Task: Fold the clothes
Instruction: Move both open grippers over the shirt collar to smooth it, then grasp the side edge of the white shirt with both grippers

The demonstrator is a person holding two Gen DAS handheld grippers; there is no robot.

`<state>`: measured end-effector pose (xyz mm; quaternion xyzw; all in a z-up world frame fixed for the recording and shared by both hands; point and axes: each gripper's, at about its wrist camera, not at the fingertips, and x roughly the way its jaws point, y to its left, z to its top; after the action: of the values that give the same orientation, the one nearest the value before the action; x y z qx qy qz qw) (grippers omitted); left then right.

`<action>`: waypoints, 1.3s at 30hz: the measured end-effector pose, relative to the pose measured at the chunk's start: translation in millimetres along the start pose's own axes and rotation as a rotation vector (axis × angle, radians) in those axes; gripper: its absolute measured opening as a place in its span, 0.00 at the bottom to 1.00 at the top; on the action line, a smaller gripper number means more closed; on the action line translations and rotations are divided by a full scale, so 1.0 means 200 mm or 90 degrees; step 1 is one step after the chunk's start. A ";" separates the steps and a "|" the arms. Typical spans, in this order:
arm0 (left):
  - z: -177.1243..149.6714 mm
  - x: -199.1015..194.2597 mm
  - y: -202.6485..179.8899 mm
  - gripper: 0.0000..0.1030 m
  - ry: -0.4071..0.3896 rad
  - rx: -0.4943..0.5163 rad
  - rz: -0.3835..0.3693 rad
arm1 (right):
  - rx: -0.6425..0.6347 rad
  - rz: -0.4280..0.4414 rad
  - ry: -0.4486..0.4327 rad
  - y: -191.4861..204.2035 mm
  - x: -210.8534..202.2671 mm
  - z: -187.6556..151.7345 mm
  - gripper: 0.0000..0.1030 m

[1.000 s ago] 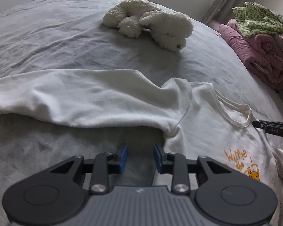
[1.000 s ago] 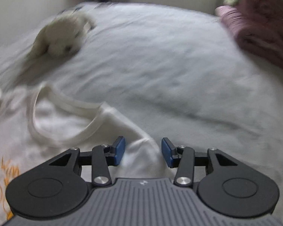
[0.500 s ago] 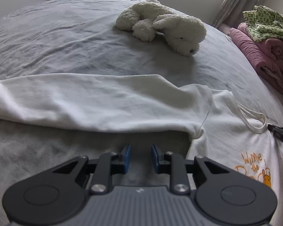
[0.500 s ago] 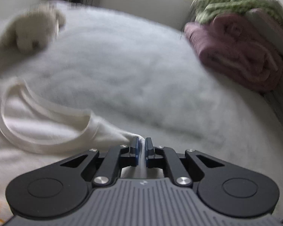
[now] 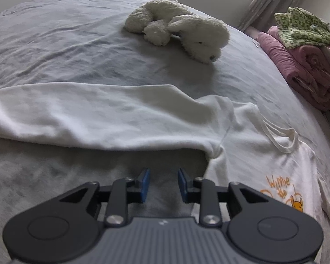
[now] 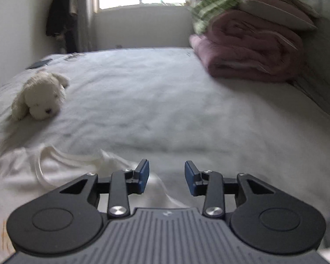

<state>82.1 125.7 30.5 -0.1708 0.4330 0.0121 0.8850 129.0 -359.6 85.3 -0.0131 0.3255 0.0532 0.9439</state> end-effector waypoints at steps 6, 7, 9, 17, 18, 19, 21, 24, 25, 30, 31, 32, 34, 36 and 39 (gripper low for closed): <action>-0.01 0.01 -0.01 0.28 -0.001 0.003 0.009 | 0.105 -0.075 0.037 -0.37 -0.22 -0.19 0.39; -0.01 0.01 -0.01 0.28 -0.002 0.005 0.010 | 0.134 -0.085 0.031 -0.44 -0.26 -0.21 0.39; -0.01 0.01 -0.02 0.28 -0.004 0.011 0.013 | 0.169 -0.090 0.029 -0.53 -0.30 -0.25 0.39; -0.04 0.01 -0.06 0.28 -0.014 0.030 0.017 | 0.156 -0.030 0.106 -0.53 -0.23 -0.35 0.39; -0.04 0.01 -0.06 0.28 -0.014 0.036 0.019 | 0.146 -0.007 0.119 -0.51 -0.20 -0.36 0.39; -0.04 0.01 -0.06 0.28 -0.015 0.041 0.021 | 0.115 -0.021 0.138 -0.48 -0.17 -0.37 0.38; -0.04 0.01 -0.06 0.28 -0.015 0.040 0.021 | 0.048 -0.076 0.170 -0.45 -0.12 -0.40 0.33; -0.04 0.01 -0.05 0.28 -0.014 0.040 0.020 | 0.015 -0.186 0.180 -0.48 -0.16 -0.40 0.33; -0.04 0.01 -0.06 0.28 -0.014 0.042 0.020 | 0.006 -0.232 0.184 -0.50 -0.17 -0.40 0.32; -0.04 0.01 -0.05 0.28 -0.013 0.038 0.018 | 0.097 -0.167 0.154 -0.61 -0.29 -0.40 0.32; -0.04 0.01 -0.05 0.28 -0.013 0.036 0.016 | 0.130 -0.137 0.136 -0.62 -0.32 -0.38 0.38; -0.04 0.01 -0.05 0.28 -0.013 0.033 0.014 | 0.162 -0.107 0.118 -0.62 -0.35 -0.36 0.38; -0.05 0.01 -0.06 0.28 -0.013 0.035 0.005 | 0.202 -0.042 0.101 -0.60 -0.37 -0.34 0.38; -0.05 0.01 -0.07 0.28 -0.014 0.041 -0.005 | 0.214 0.031 0.106 -0.53 -0.34 -0.34 0.38; -0.07 0.01 -0.11 0.28 -0.024 0.071 -0.002 | 0.096 0.057 0.113 -0.32 -0.27 -0.34 0.38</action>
<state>76.3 100.2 28.2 -0.1219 0.4162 -0.0102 0.9010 52.4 -431.7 65.1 0.0677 0.4113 0.0692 0.9063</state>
